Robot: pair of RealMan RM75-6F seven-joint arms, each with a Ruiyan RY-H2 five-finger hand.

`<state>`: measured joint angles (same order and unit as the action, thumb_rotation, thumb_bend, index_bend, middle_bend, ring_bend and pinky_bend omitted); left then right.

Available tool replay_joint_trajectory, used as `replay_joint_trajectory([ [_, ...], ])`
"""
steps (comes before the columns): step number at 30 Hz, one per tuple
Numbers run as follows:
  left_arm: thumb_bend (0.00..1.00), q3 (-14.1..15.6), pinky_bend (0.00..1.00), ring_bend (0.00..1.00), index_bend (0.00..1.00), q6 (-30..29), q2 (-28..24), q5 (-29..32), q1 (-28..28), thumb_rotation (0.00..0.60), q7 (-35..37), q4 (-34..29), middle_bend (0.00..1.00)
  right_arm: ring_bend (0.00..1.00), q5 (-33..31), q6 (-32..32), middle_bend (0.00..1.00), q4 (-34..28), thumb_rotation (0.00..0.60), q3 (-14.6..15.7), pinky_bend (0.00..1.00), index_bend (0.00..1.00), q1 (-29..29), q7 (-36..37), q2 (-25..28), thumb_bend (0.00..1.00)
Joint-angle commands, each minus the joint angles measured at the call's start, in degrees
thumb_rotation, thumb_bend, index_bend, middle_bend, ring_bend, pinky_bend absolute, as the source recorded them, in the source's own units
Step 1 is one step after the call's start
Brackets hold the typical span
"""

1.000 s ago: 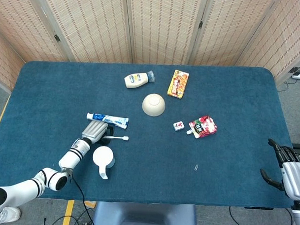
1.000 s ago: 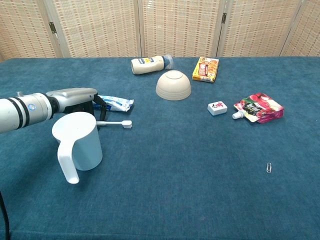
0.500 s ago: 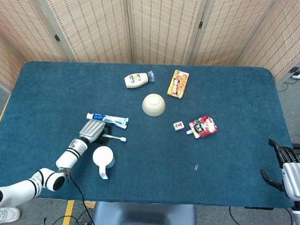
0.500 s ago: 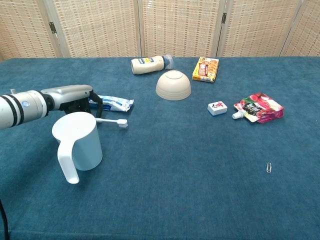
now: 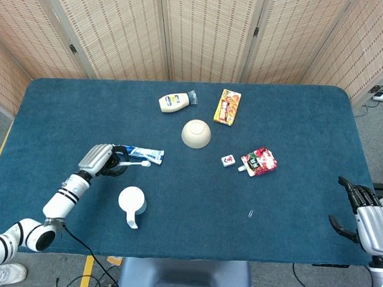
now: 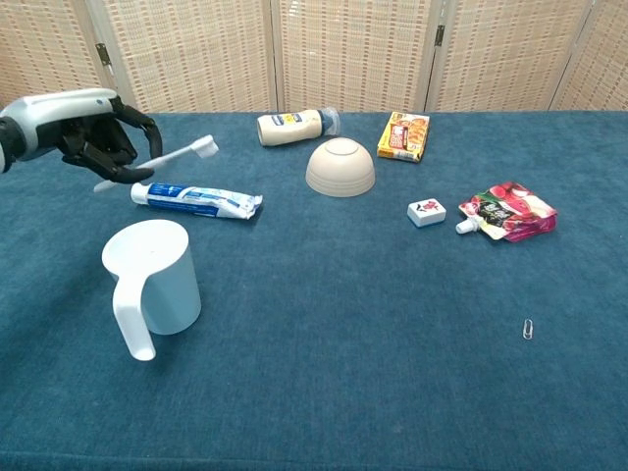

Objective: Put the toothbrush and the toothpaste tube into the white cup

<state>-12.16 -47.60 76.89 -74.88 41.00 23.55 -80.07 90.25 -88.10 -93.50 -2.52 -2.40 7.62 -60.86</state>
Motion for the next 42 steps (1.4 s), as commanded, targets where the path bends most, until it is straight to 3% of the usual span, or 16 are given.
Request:
replay_joint_trajectory([
  [1, 0.5, -0.32, 1.0, 0.94, 0.64, -1.92, -5.13, -5.37, -1.76, 0.6, 10.6, -6.28, 1.0, 0.2, 0.13, 0.3, 0.19, 0.03, 0.6, -0.02, 0.18, 0.04, -0.26, -0.22, -0.16, 0.21],
  [7, 0.5, 1.75, 1.0, 0.93, 0.65, -3.93, -8.71, -14.34, -1.19, 0.6, 28.5, -10.53, 1.0, 0.2, 0.0, 0.53, 0.19, -0.12, 0.6, 0.02, 0.18, 0.04, -0.37, -0.5, -0.18, 0.21],
  [12, 0.5, 3.66, 1.0, 0.93, 0.65, -6.76, -9.53, -19.44, -0.24, 0.6, 36.58, -11.38, 1.0, 0.2, -0.27, 0.34, 0.19, -0.31, 0.6, 0.1, 0.18, 0.04, -0.1, -0.7, -0.12, 0.21],
  [22, 0.5, 7.74, 1.0, 0.93, 0.65, -10.25, -6.98, -23.52, 1.06, 0.6, 38.78, -11.8, 1.0, 0.2, -0.32, 0.36, 0.19, -0.35, 0.6, 0.25, 0.18, 0.04, 0.02, -0.77, -0.23, 0.21],
  [31, 0.5, 9.7, 1.0, 0.92, 0.65, -9.29, -3.65, -21.19, 1.67, 0.6, 35.81, -8.79, 1.0, 0.21, -0.55, 0.22, 0.19, 0.1, 0.6, 0.29, 0.18, 0.04, 0.24, -0.34, -0.32, 0.21],
  [42, 0.5, 11.76, 0.99, 0.92, 0.64, -10.54, -4.1, -19.94, 0.99, 0.6, 36.37, -7.69, 1.0, 0.21, -0.16, 0.21, 0.19, -0.07, 0.6, 0.27, 0.18, 0.04, 0.08, -0.48, -0.38, 0.21],
])
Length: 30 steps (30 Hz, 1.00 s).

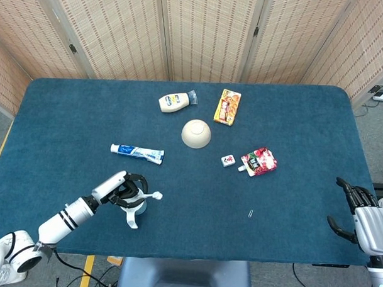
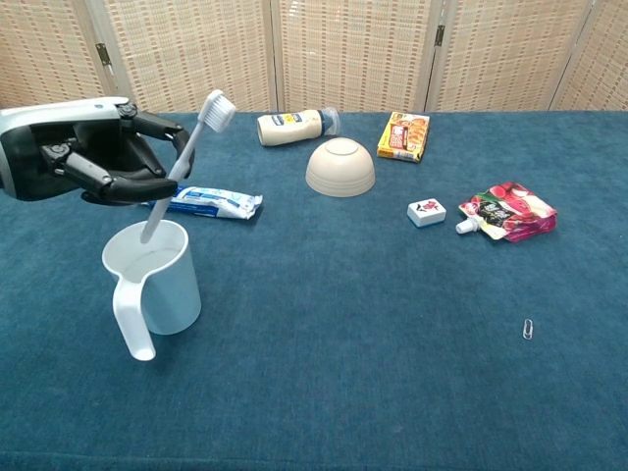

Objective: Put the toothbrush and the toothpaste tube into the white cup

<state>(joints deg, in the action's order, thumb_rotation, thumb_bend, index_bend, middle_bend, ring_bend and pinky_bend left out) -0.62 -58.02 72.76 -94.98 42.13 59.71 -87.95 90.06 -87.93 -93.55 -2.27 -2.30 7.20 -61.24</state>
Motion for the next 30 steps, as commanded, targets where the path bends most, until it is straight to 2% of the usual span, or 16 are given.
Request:
replay_joint_trajectory([
  [1, 0.5, 0.37, 0.99, 0.92, 0.64, -0.21, 0.04, 0.24, -0.21, 0.6, 0.36, 0.36, 1.0, 0.21, 0.07, 0.06, 0.19, -0.06, 0.6, 0.04, 0.18, 0.04, -0.03, -0.08, 0.02, 0.21],
  [12, 0.5, 2.15, 0.97, 0.91, 0.61, -1.28, -0.24, 0.54, -1.14, 0.6, 0.85, 1.87, 1.0, 0.22, 0.53, -0.45, 0.19, -0.94, 0.6, -0.01, 0.18, 0.04, 0.04, -0.55, 0.66, 0.21],
  [23, 0.5, 3.0, 0.96, 0.9, 0.53, -2.5, 0.12, 0.64, -1.96, 0.6, -0.3, 2.88, 0.99, 0.23, 0.76, -0.83, 0.19, -1.45, 0.6, 0.09, 0.18, 0.04, 0.24, -0.98, 0.85, 0.21],
  [30, 0.5, 3.65, 0.96, 0.9, 0.35, -2.86, -0.36, -0.24, -1.86, 0.6, -0.47, 2.83, 0.99, 0.24, 0.83, -1.09, 0.2, -1.5, 0.6, 0.13, 0.18, 0.04, 0.4, -1.01, 0.87, 0.21],
])
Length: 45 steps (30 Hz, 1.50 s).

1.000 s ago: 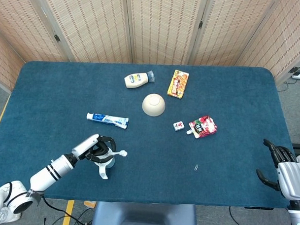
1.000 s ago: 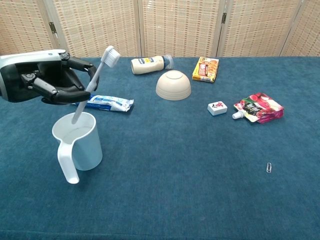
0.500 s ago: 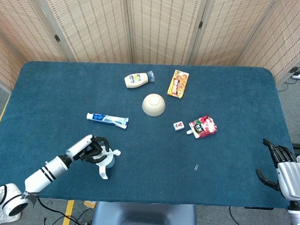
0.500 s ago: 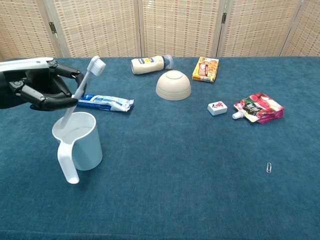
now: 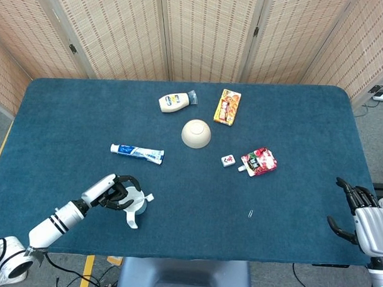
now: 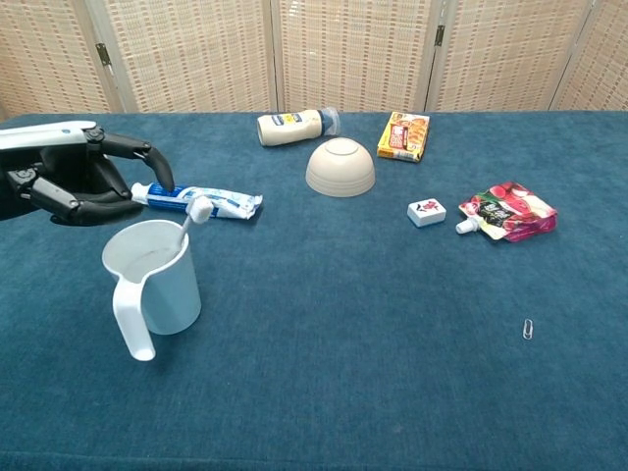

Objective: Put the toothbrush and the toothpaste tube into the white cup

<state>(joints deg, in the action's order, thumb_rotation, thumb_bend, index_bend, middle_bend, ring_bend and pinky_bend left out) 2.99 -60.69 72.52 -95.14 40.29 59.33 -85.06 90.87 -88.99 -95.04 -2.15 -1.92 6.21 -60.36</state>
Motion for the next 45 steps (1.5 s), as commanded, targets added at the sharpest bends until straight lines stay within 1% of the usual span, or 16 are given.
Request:
replay_joint_trajectory([
  [1, 0.5, 0.04, 0.96, 0.9, 0.33, -0.39, -0.23, -0.15, -0.04, 0.6, -0.14, -0.13, 0.99, 0.24, 0.02, -0.04, 0.2, -0.01, 0.6, 0.0, 0.18, 0.04, 0.03, -0.01, -0.01, 0.21],
  [3, 0.5, 0.03, 0.96, 0.9, 0.31, -0.69, -0.45, -0.18, -0.1, 0.6, -0.31, -0.23, 0.99, 0.24, 0.06, -0.14, 0.2, -0.02, 0.6, -0.01, 0.18, 0.04, 0.06, 0.02, 0.01, 0.21],
  [8, 0.5, -0.82, 0.96, 0.9, 0.31, -2.0, -2.27, 0.35, -0.22, 0.6, -0.51, -0.51, 0.99, 0.24, 0.06, -0.3, 0.2, -0.1, 0.6, -0.01, 0.18, 0.04, 0.17, 0.0, 0.2, 0.21],
  [12, 0.5, -2.85, 0.96, 0.9, 0.33, -2.51, -4.18, 2.92, -0.32, 0.6, -1.75, 0.22, 0.99, 0.24, 0.06, -0.5, 0.2, -0.22, 0.6, -0.04, 0.18, 0.04, 0.28, 0.02, 0.36, 0.21],
  [16, 0.5, -4.87, 0.96, 0.9, 0.35, -0.23, -5.5, 6.56, 0.38, 0.6, -2.41, 1.73, 0.99, 0.24, 0.19, -0.58, 0.2, -0.3, 0.6, -0.04, 0.18, 0.04, 0.3, -0.02, 0.42, 0.21],
  [17, 0.5, -5.46, 0.96, 0.9, 0.35, 0.98, -5.4, 7.83, 0.78, 0.6, -3.5, 2.64, 0.99, 0.24, 0.24, -0.6, 0.2, -0.31, 0.6, -0.08, 0.18, 0.04, 0.27, -0.04, 0.38, 0.21],
  [18, 0.5, -5.78, 0.96, 0.9, 0.36, 2.25, -5.2, 8.8, 1.2, 0.6, -4.85, 3.45, 0.99, 0.24, 0.25, -0.58, 0.2, -0.3, 0.6, -0.1, 0.18, 0.04, 0.23, -0.05, 0.32, 0.21],
  [22, 0.5, -7.27, 0.96, 0.9, 0.36, 7.6, -3.06, 13.4, 3.19, 0.6, -14.19, 7.65, 0.99, 0.24, 0.52, -0.42, 0.2, -0.4, 0.6, -0.06, 0.18, 0.04, 0.07, -0.31, 0.24, 0.21],
  [28, 0.49, -9.72, 0.96, 0.9, 0.35, 15.96, 2.0, 21.84, 6.83, 0.6, -28.45, 13.7, 0.99, 0.24, 0.9, -0.99, 0.2, -1.0, 0.6, -0.04, 0.18, 0.04, 0.28, -0.73, 0.62, 0.21],
  [34, 0.45, -11.37, 0.96, 0.9, 0.33, 22.99, 6.72, 28.64, 10.32, 0.6, -37.18, 18.71, 0.99, 0.24, 1.04, -1.48, 0.2, -1.44, 0.6, 0.08, 0.18, 0.04, 0.63, -1.05, 0.93, 0.21],
  [38, 0.45, -11.53, 0.96, 0.9, 0.33, 27.38, 8.72, 32.42, 12.4, 0.6, -42.26, 21.19, 0.99, 0.24, 1.16, -1.92, 0.2, -1.66, 0.6, 0.15, 0.18, 0.04, 0.93, -1.17, 1.13, 0.21],
  [45, 0.44, -11.68, 0.96, 0.9, 0.3, 30.11, 12.94, 39.87, 15.12, 0.6, -51.76, 26.04, 0.99, 0.25, 1.25, -2.18, 0.21, -1.54, 0.6, 0.16, 0.18, 0.04, 1.09, -1.06, 1.05, 0.21],
])
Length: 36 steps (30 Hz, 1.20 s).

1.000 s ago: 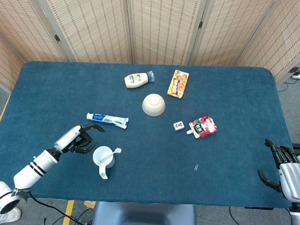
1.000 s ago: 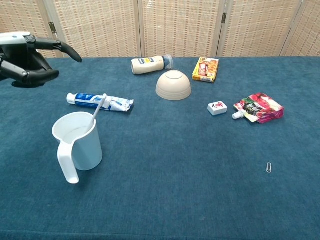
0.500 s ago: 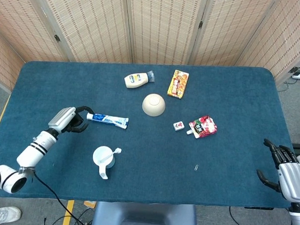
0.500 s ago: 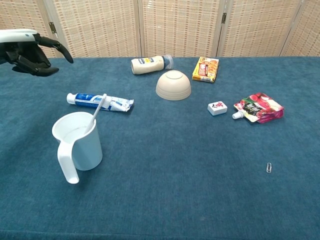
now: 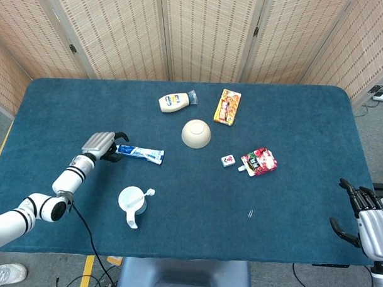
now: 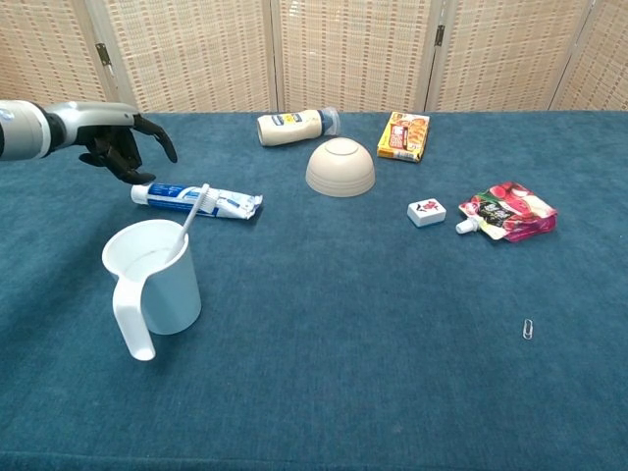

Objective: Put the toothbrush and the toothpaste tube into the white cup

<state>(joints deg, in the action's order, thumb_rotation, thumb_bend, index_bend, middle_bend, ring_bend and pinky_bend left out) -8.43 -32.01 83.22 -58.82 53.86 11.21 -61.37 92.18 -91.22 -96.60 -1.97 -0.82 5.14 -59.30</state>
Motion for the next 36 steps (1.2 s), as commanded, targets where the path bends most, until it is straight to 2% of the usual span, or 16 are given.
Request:
replay_joint_trajectory([
  [1, 0.44, -0.28, 0.96, 0.9, 0.3, 1.98, 2.94, 5.05, 2.04, 0.6, -5.08, 3.13, 0.99, 0.25, -0.11, 0.11, 0.21, 0.03, 0.6, -0.04, 0.18, 0.04, -0.03, 0.0, -0.01, 0.21],
  [7, 0.42, 0.43, 0.96, 0.9, 0.29, 4.19, 6.39, 11.72, 4.24, 0.6, -11.53, 6.91, 0.99, 0.25, -0.47, 0.25, 0.21, 0.3, 0.6, -0.13, 0.18, 0.04, 0.01, 0.27, -0.09, 0.21],
  [10, 0.39, 1.1, 0.96, 0.9, 0.29, 4.36, 7.9, 13.7, 5.03, 0.6, -14.36, 8.2, 0.99, 0.25, -0.72, 0.53, 0.21, 0.51, 0.6, -0.16, 0.18, 0.04, -0.05, 0.41, -0.1, 0.21],
  [20, 0.38, 1.46, 0.96, 0.9, 0.31, 4.07, 11.65, 18.26, 6.7, 0.6, -20.23, 11.19, 0.99, 0.25, -1.27, 0.99, 0.21, 1.12, 0.6, -0.24, 0.18, 0.04, -0.1, 0.9, -0.3, 0.21],
  [30, 0.38, 0.2, 0.96, 0.91, 0.45, 1.58, 13.72, 17.28, 6.32, 0.6, -21.54, 12.03, 1.0, 0.25, -1.45, 1.19, 0.21, 1.58, 0.6, -0.31, 0.18, 0.04, -0.14, 1.42, -0.33, 0.21],
  [36, 0.38, -1.75, 0.96, 0.92, 0.57, -1.62, 14.31, 13.45, 4.53, 0.6, -18.27, 12.5, 1.0, 0.25, -1.27, 1.1, 0.21, 1.66, 0.6, -0.34, 0.18, 0.04, -0.18, 1.55, -0.43, 0.21],
])
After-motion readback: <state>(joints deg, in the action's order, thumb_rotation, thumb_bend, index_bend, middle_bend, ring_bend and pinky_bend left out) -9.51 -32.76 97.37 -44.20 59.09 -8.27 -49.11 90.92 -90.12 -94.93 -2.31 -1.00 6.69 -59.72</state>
